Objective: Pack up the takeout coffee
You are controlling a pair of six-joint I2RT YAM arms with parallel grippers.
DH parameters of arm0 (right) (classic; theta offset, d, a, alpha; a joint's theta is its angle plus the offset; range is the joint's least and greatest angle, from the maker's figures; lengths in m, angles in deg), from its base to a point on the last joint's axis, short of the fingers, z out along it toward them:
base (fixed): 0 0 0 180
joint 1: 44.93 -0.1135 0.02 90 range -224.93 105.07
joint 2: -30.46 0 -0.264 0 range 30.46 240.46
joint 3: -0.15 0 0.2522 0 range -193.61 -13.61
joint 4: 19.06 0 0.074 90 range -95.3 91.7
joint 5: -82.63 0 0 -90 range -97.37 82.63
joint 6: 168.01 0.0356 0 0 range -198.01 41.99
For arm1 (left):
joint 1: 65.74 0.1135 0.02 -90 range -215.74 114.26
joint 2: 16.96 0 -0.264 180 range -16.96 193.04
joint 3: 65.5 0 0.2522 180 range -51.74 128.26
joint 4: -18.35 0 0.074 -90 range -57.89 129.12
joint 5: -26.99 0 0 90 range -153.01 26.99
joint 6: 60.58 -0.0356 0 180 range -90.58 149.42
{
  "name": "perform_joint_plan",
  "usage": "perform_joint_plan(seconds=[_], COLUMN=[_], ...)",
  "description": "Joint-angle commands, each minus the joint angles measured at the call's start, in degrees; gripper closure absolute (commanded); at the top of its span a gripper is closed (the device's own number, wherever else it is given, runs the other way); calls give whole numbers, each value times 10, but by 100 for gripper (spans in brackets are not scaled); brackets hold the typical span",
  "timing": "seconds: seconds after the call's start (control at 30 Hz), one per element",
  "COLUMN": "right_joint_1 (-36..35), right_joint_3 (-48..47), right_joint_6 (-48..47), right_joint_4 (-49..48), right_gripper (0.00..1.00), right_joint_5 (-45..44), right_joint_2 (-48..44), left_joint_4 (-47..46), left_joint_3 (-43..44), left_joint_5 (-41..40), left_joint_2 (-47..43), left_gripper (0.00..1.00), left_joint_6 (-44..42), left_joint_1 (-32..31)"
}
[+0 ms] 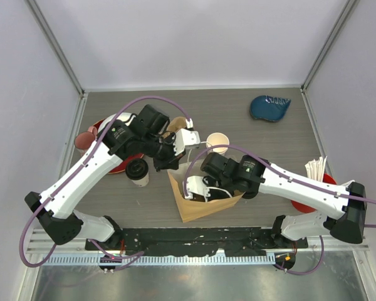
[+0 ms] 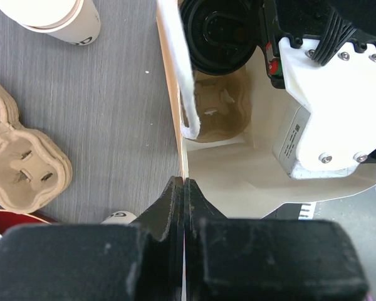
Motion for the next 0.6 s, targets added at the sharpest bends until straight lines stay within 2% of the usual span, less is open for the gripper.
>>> perform_joint_plan(seconds=[0.0,0.37,0.47,0.57], right_joint_1=[-4,-3,-3,-3], right_joint_3=[13,14,7,-4], right_joint_6=[3,1,-1,-2], right_joint_4=[-18,-11,-3,7], right_gripper=[99,99,90,69], right_joint_5=[-10,-4,-5,-3], right_joint_2=[-21,-14,-13,-18], left_joint_4=[5,11,11,11], left_joint_3=[10,12,11,14], left_joint_5=[1,-1,-3,-5], left_joint_2=[-8,-10,-12,-10], left_gripper=[100,100,100,100], left_joint_6=[-5,-9,-10,-10], left_joint_1=[-2,-2,-2,-2])
